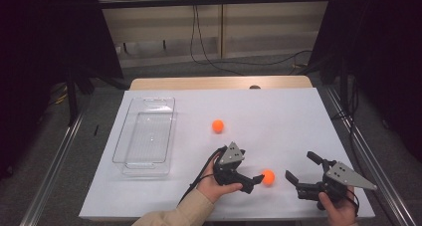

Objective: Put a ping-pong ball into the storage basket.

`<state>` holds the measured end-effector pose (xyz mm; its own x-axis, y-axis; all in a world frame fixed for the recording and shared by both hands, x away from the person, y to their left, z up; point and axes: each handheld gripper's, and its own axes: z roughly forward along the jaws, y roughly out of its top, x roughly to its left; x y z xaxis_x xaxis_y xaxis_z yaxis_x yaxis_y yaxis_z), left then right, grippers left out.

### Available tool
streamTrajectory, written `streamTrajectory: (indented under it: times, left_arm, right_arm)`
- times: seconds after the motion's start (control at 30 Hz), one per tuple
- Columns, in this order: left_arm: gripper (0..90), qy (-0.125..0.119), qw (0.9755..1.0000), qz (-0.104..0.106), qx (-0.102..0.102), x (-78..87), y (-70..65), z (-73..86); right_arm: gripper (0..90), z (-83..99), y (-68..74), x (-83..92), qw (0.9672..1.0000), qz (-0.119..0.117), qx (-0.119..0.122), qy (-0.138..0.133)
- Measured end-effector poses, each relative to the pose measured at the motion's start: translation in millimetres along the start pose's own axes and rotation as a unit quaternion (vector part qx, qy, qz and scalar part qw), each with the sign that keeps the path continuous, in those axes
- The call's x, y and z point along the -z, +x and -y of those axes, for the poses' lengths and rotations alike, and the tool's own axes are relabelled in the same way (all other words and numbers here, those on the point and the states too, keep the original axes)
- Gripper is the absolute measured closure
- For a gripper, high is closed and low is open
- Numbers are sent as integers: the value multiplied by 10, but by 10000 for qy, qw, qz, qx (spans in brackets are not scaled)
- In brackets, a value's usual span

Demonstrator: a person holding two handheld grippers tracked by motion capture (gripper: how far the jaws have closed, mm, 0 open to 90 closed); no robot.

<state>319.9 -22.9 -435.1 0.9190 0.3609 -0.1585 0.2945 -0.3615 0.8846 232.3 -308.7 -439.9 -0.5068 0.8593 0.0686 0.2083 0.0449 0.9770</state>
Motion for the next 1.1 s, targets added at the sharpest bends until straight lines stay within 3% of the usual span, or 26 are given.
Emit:
streamTrajectory:
  times: [1.1]
  left_arm:
    - [19,149,9999,11,-75,-106,-28,-26]
  right_arm:
    - [11,0,-6,3,10000,-2,-1,1]
